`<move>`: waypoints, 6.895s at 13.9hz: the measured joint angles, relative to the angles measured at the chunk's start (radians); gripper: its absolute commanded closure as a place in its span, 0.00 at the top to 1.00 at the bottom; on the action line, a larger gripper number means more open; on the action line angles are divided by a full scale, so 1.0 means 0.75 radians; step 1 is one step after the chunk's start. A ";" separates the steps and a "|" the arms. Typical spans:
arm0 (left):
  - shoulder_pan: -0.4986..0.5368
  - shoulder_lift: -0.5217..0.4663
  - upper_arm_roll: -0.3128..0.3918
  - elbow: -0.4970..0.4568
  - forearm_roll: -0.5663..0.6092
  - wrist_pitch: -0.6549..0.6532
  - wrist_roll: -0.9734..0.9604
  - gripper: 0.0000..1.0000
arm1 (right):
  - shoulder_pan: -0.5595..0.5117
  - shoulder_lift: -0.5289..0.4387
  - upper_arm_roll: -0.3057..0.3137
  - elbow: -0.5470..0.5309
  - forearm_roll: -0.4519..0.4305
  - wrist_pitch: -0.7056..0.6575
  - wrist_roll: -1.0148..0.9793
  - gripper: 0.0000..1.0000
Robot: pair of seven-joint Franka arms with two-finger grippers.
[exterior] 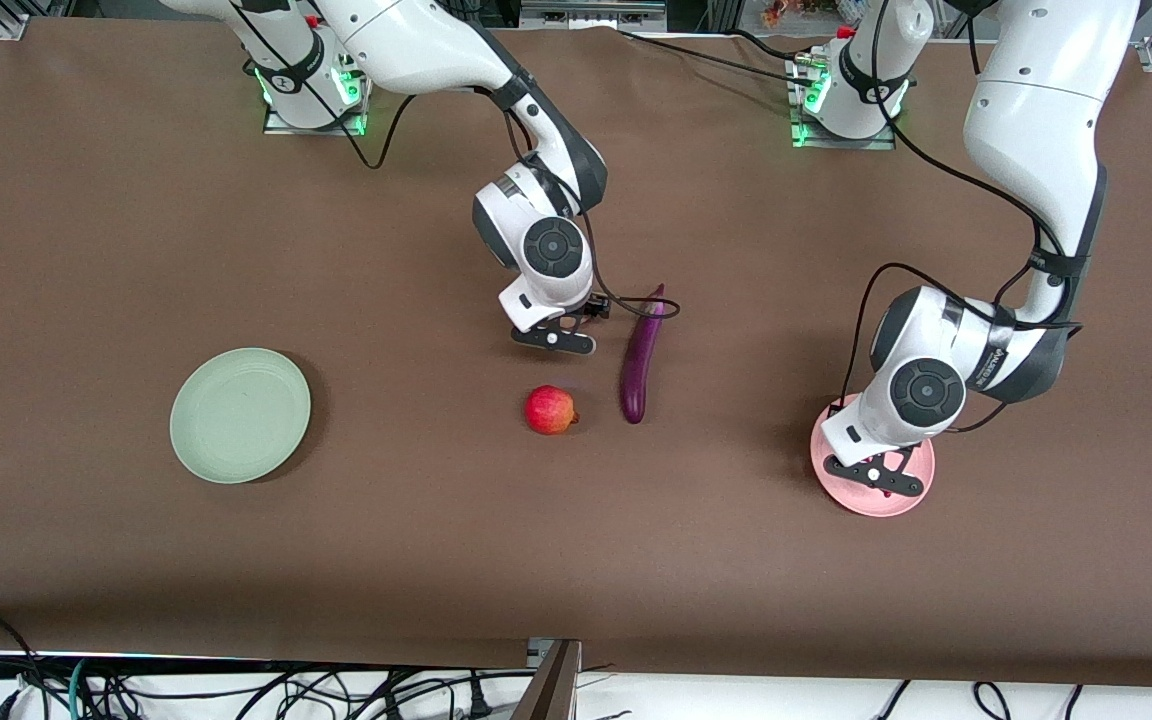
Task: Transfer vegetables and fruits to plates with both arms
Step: 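Place the chili on the pink plate while the right gripper carries the pear, then grasp the eggplant with the left gripper while the right gripper releases the pear, then carry the eggplant to the pink plate while the right gripper reaches the pomegranate, then release the eggplant on the pink plate while the right gripper grasps the pomegranate, then place the red pomegranate on the green plate with the right gripper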
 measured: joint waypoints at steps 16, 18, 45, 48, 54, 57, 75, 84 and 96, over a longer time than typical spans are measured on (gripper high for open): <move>-0.145 -0.022 -0.215 0.051 -0.424 -0.099 -0.154 1.00 | -0.743 -0.125 -0.560 0.006 -0.006 -0.565 -1.347 0.36; -0.215 0.015 -0.218 0.043 -0.497 0.024 -0.159 1.00 | -0.780 -0.077 -0.554 0.006 -0.003 -0.529 -1.358 0.36; 0.000 -0.063 -0.160 0.024 0.233 -0.217 -0.132 0.00 | -0.319 -0.044 -0.433 0.374 0.155 -0.505 -0.660 1.00; 0.044 -0.005 -0.157 0.038 0.331 -0.119 -0.116 0.00 | -0.200 -0.012 -0.378 0.374 0.155 -0.339 -0.426 1.00; 0.113 0.069 -0.159 0.058 0.344 -0.029 -0.013 1.00 | -0.165 0.078 -0.209 0.374 0.155 -0.063 -0.174 1.00; 0.113 0.067 -0.165 0.083 0.344 -0.029 -0.012 1.00 | -0.141 0.123 -0.204 0.373 0.155 0.002 -0.171 1.00; 0.290 -0.673 -0.090 0.257 -0.341 -0.869 -0.007 1.00 | -0.090 0.253 -0.195 0.375 0.155 0.188 -0.168 0.28; 0.077 -0.949 0.164 -0.088 -0.391 -0.693 -0.003 1.00 | -0.199 0.077 -0.384 0.400 0.154 -0.387 -0.503 0.25; 0.064 -0.948 0.149 -0.083 -0.391 -0.709 0.031 1.00 | -0.615 0.080 -0.572 0.184 0.172 -0.495 -1.229 0.45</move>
